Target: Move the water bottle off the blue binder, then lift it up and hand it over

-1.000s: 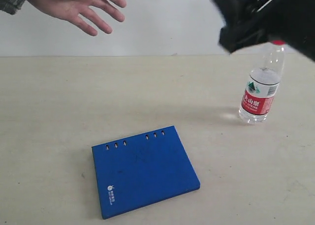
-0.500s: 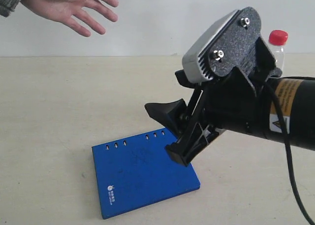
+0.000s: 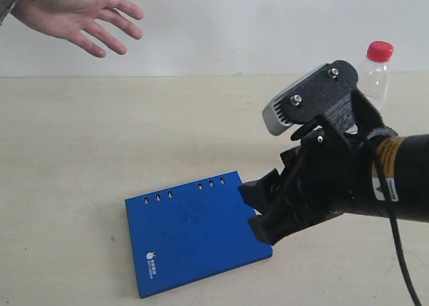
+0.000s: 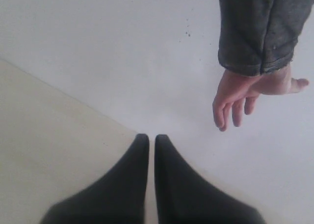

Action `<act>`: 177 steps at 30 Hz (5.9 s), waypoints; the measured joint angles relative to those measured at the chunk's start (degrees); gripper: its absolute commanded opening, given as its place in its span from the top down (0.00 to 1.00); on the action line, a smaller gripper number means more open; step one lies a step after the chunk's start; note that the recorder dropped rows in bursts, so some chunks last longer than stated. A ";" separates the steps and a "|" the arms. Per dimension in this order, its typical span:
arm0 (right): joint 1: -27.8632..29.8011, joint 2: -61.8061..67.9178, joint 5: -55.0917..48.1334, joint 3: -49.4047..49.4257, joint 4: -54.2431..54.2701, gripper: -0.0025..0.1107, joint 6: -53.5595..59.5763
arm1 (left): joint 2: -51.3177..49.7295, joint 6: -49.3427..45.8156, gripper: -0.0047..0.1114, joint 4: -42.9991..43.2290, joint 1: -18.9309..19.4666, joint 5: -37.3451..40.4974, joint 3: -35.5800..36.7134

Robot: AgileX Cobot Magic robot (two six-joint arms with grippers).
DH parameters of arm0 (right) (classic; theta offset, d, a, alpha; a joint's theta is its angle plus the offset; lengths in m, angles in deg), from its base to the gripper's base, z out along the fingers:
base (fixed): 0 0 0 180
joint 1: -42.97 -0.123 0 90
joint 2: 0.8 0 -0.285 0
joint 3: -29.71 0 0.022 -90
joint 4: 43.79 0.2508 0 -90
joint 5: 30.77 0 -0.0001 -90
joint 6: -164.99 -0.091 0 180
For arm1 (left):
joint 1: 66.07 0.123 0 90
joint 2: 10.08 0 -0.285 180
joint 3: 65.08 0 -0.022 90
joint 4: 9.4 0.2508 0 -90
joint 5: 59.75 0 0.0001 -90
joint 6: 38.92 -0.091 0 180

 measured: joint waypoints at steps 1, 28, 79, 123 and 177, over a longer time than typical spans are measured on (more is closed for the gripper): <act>0.00 0.06 -0.37 0.00 2.41 0.43 -0.72 | 0.00 0.40 0.92 -1.10 0.00 0.64 0.00; 6.09 11.96 0.44 0.13 7.95 0.43 0.14 | -40.40 -81.94 0.92 -75.00 0.00 17.75 -3.44; 13.67 27.82 -6.54 -9.66 28.65 0.43 4.25 | -105.84 -118.42 0.48 -88.88 -0.10 51.18 -29.37; 22.75 45.04 -38.31 -18.05 94.90 0.57 93.09 | -107.30 -128.41 0.48 -88.88 -0.10 57.42 -29.46; 22.75 52.37 -45.29 -19.01 103.93 0.51 91.24 | -103.46 -123.87 0.48 -88.88 -0.16 43.53 -40.05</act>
